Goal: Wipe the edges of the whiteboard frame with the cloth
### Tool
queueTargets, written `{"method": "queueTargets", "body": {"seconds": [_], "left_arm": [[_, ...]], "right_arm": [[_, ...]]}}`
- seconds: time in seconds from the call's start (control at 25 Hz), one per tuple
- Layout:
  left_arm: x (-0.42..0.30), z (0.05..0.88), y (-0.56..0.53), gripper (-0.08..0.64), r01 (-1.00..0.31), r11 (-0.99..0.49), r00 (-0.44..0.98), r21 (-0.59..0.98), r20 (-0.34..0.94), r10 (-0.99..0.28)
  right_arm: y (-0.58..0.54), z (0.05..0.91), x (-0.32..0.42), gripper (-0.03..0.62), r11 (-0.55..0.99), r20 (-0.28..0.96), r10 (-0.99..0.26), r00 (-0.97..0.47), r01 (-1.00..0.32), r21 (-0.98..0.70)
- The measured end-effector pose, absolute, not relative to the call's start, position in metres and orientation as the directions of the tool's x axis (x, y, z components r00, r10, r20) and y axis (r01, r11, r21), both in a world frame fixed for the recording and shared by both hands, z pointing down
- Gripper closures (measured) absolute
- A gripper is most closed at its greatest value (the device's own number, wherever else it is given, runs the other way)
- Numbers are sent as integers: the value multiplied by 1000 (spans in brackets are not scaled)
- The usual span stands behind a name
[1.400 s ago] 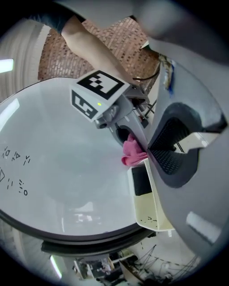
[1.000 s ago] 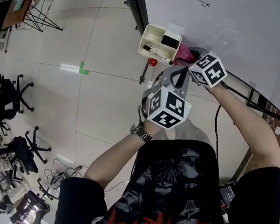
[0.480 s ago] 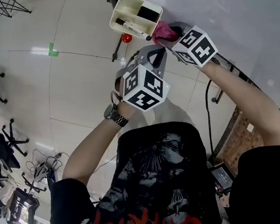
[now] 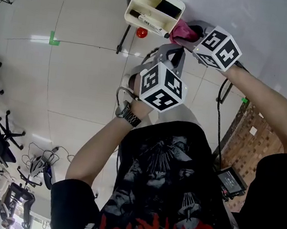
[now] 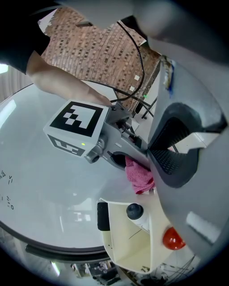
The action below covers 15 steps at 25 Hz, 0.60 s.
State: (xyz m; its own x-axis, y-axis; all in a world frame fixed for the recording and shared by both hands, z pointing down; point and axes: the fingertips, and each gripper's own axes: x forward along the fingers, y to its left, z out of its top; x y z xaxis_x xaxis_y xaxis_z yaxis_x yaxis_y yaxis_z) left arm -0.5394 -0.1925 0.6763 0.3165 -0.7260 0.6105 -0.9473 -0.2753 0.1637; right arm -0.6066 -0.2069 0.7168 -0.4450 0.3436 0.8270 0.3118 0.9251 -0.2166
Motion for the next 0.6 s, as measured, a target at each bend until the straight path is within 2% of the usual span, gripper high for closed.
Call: {"method": "queueTargets", "body": {"seconds": [0.4,0.6], "left_arm": [[-525,674,-192,563,-945,-266,325,188,592,-737],[-507,685,-193,563,-939,-273,343,207,606,-717]], "right_arm": [[-211,716,-594,466,941,825,290,-486,302,-153],[-221,722,-577,466,959,828,252,-501,245,-143]]}}
